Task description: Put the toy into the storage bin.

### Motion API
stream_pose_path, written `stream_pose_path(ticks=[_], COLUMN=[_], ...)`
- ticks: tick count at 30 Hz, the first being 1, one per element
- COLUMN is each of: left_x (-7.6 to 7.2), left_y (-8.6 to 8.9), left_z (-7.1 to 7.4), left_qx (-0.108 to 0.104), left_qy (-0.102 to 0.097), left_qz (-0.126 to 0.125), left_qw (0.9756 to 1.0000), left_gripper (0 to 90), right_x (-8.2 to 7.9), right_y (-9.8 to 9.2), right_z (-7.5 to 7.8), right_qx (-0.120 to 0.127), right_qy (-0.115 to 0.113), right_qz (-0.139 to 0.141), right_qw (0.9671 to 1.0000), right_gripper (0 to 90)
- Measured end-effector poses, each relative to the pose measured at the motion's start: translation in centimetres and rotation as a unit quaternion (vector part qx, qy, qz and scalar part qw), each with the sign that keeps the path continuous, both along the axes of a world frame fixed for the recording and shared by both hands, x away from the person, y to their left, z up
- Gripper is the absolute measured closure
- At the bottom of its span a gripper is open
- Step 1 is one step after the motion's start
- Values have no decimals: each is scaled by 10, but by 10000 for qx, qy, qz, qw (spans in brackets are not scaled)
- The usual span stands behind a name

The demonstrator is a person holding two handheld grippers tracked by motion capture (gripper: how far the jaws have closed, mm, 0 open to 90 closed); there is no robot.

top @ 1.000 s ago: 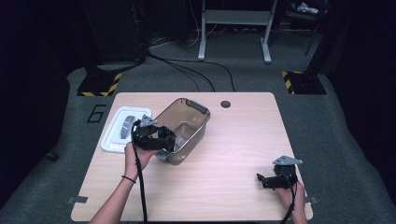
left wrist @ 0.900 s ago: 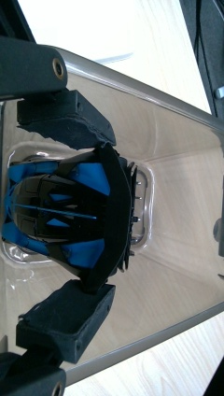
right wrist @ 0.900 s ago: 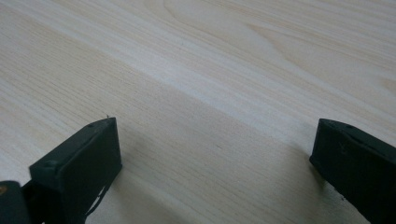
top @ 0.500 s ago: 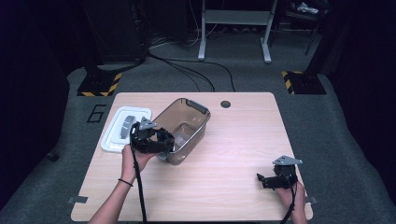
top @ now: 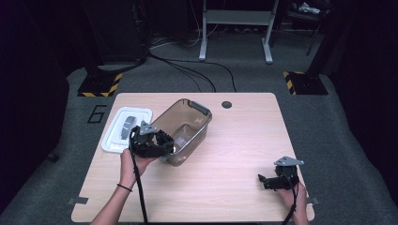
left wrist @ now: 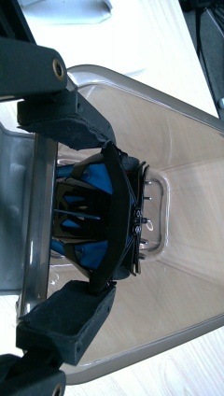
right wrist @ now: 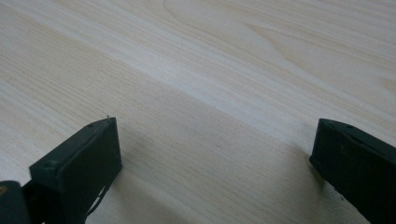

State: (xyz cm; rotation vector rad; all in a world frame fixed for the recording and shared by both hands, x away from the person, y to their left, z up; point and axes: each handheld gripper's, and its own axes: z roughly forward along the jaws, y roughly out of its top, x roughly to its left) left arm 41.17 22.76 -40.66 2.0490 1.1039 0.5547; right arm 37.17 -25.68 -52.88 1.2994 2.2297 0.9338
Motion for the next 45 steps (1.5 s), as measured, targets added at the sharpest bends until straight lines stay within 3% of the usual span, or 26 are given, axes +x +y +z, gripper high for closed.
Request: stream_pose_path(ticks=[28,37,45], left_x=[0,-1,-3], left_y=[1,2,7], left_z=[0,0,2], left_qx=[55,-14,-108], left_qy=[-58,-157,-117], left_qz=[-43,-6,-61], left_qw=[10000,9999,9999], left_gripper=[236,229,171], right_x=[0,0,0], right_y=[0,0,0], right_z=[0,0,0], right_qx=[8,9,6], right_qy=[-3,-1,-6], right_qz=[0,-3,1], right_qw=[10000,10000,10000], right_gripper=[6,6,7])
